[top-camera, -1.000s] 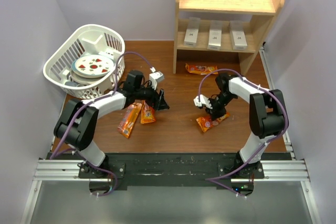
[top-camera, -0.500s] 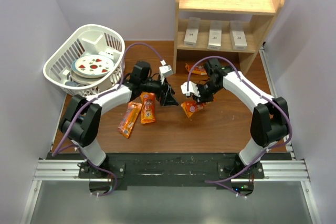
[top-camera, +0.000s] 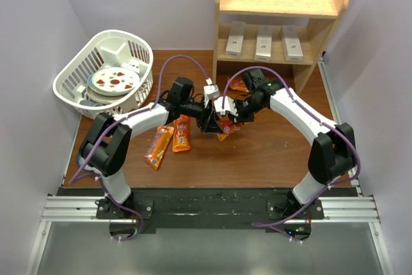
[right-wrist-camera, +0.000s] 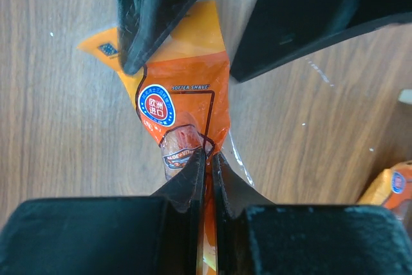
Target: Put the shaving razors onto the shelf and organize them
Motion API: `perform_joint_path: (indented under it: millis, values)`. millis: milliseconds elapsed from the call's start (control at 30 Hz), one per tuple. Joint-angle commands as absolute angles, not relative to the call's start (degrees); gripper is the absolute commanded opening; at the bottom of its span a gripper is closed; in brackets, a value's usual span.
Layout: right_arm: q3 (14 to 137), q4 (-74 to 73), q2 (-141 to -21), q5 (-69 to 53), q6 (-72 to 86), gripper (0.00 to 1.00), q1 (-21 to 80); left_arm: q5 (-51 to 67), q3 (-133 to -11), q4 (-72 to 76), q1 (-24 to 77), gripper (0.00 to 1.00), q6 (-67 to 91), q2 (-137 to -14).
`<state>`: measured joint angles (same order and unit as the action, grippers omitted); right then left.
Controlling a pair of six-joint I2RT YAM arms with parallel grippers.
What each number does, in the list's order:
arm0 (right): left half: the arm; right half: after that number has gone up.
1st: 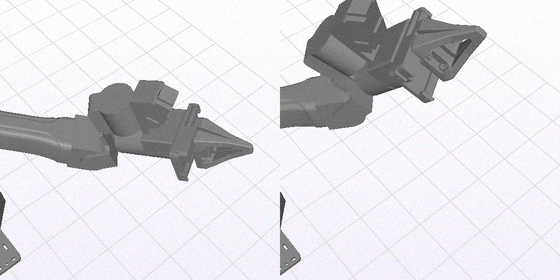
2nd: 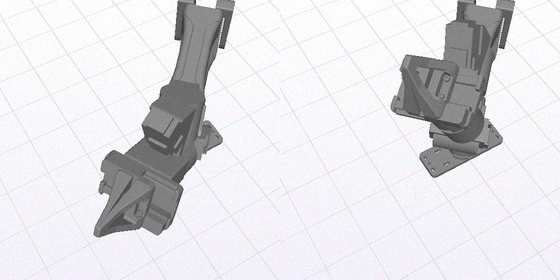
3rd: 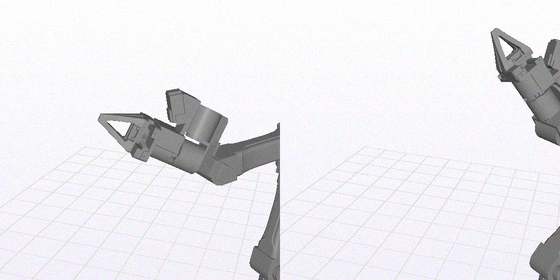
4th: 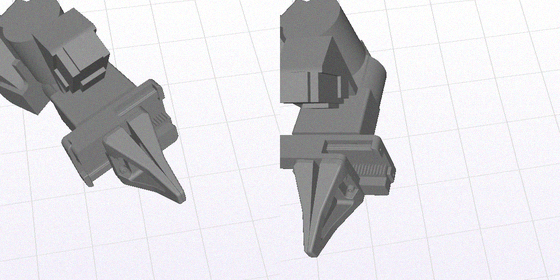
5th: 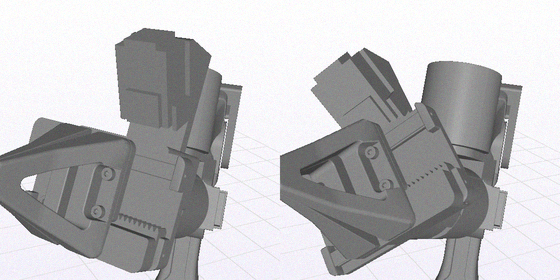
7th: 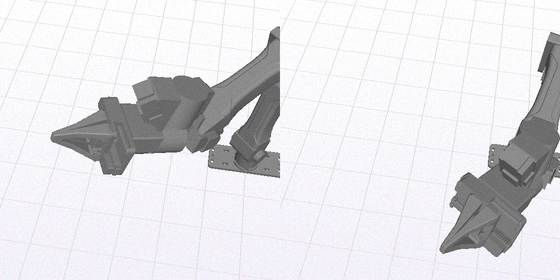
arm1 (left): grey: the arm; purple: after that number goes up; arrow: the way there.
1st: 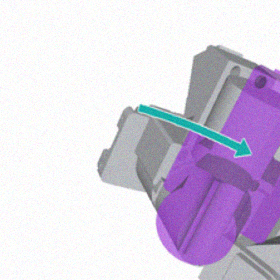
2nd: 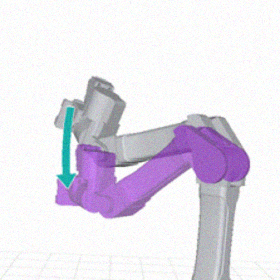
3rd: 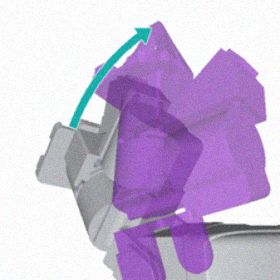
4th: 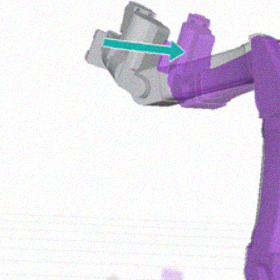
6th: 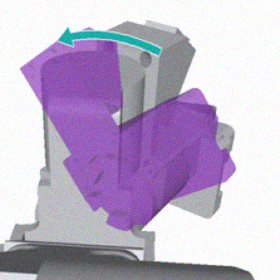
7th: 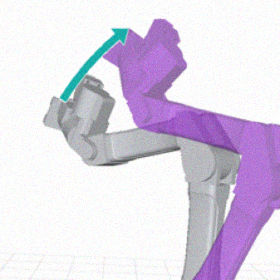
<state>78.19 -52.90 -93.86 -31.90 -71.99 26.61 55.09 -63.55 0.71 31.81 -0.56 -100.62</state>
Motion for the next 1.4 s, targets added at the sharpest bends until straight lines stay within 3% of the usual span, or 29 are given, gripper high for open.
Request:
perform_joint_path:
  millis: [0,33,100,133,200,233,333,500,767,967,1200,1367]
  values:
    - [79.54,-50.89,-89.21,-33.93,-69.26,0.02,28.12,56.86,-64.86,2.37,33.22,0.52,-0.62,-101.60]
    - [79.54,-50.71,-88.86,-33.93,-69.00,0.02,28.39,57.13,-65.12,2.11,33.22,0.41,-0.79,-102.04]
    - [79.28,-50.71,-88.24,-33.84,-68.47,0.02,28.56,58.18,-65.65,2.02,33.22,0.33,-0.88,-102.13]
    - [79.10,-50.89,-87.46,-33.14,-68.47,0.04,28.83,58.71,-66.26,1.41,33.22,0.23,-0.88,-102.82]
    - [78.93,-49.14,-86.49,-31.48,-63.24,0.17,28.83,60.20,-67.41,0.53,33.22,0.12,-0.44,-103.45]
    - [77.97,-43.04,-84.57,-26.85,-58.58,0.35,28.65,60.38,-67.24,1.05,33.22,0.01,1.21,-102.58]
    - [76.91,-34.32,-80.70,-23.82,-46.52,0.53,23.05,60.21,-67.15,2.11,33.14,0.00,2.28,-99.24]
    - [75.32,-22.86,-71.73,-17.85,-28.94,0.74,11.44,61.70,-69.51,7.46,31.91,0.00,9.83,-95.02]
    - [71.20,-23.99,-66.88,-11.60,-25.05,0.78,10.63,59.51,-83.57,24.39,31.47,0.00,22.92,-94.39]
    - [70.05,-24.26,-66.80,-11.69,-20.57,0.78,10.55,50.90,-99.38,39.27,30.06,0.00,42.61,-104.66]
    - [67.68,-22.76,-64.87,-11.69,-16.44,0.78,10.63,39.84,-120.02,35.25,29.80,0.00,43.77,-116.18]
    - [69.08,-16.54,-63.55,-17.04,-13.71,0.77,10.55,36.83,-127.88,33.84,29.27,0.00,43.42,-122.16]
